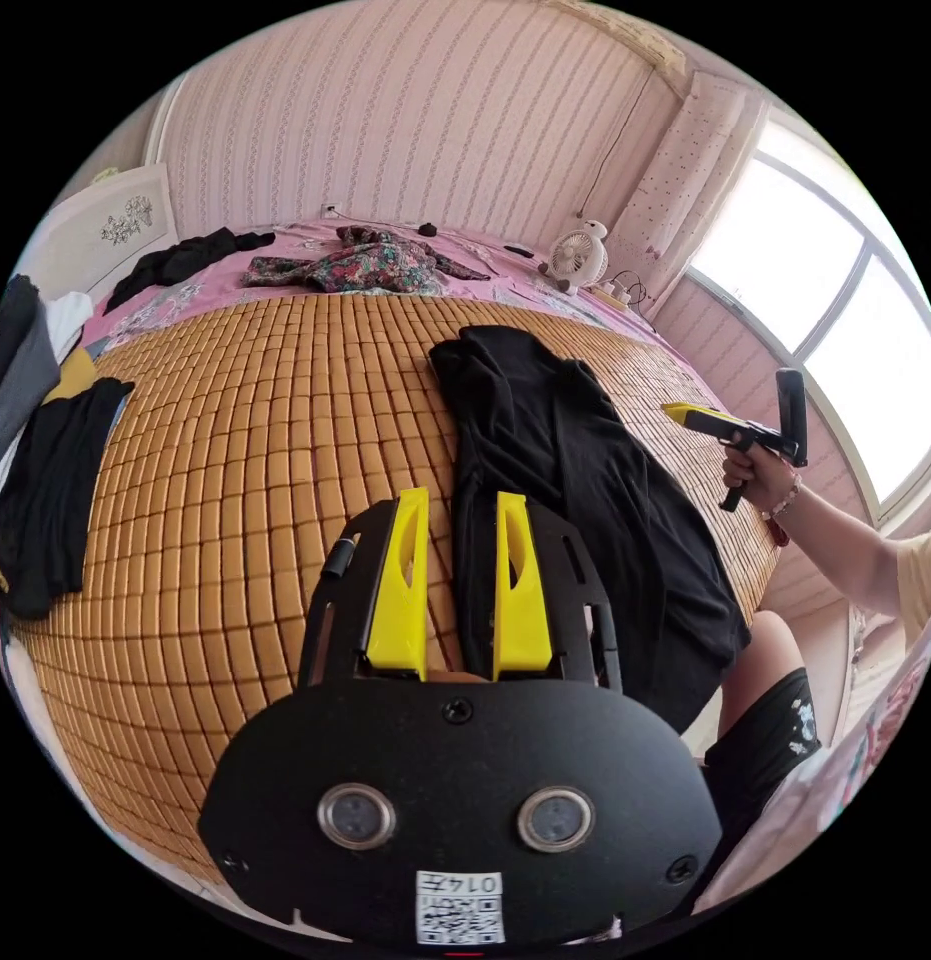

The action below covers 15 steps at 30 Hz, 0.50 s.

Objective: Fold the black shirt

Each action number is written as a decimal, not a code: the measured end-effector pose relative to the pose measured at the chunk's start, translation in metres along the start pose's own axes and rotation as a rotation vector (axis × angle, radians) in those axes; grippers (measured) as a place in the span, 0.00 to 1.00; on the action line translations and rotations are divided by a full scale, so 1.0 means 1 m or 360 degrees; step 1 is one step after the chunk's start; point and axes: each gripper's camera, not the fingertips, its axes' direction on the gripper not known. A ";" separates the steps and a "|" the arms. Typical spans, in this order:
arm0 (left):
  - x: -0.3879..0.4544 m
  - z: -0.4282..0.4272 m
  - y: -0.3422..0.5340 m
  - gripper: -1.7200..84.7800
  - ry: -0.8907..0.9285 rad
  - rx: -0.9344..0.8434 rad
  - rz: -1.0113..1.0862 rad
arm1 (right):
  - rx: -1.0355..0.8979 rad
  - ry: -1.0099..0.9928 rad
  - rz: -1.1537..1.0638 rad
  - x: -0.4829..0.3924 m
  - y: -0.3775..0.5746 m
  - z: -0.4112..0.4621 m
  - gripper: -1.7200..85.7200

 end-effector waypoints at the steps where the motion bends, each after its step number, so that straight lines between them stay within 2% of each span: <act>1: -0.005 0.017 -0.029 0.10 -0.0020 -0.0015 0.0028 | -0.0022 0.0052 0.0062 0.021 -0.018 0.019 0.13; 5: -0.003 0.060 -0.104 0.11 -0.0208 -0.0025 0.0154 | -0.0017 0.0093 0.0316 0.089 -0.066 0.079 0.14; 8: -0.028 0.091 -0.148 0.10 -0.0065 0.0004 -0.0073 | -0.0051 0.0102 0.0394 0.119 -0.089 0.122 0.13; 10: -0.040 0.121 -0.173 0.09 0.0072 -0.0091 -0.0194 | -0.0192 0.0063 0.0410 0.133 -0.101 0.152 0.11; 13: -0.041 0.151 -0.190 0.08 -0.0059 -0.0294 -0.0180 | -0.0349 -0.0017 0.0255 0.138 -0.114 0.178 0.08; 15: -0.043 0.155 -0.197 0.07 0.0024 -0.0324 -0.0151 | -0.0319 0.0035 0.0188 0.140 -0.116 0.179 0.05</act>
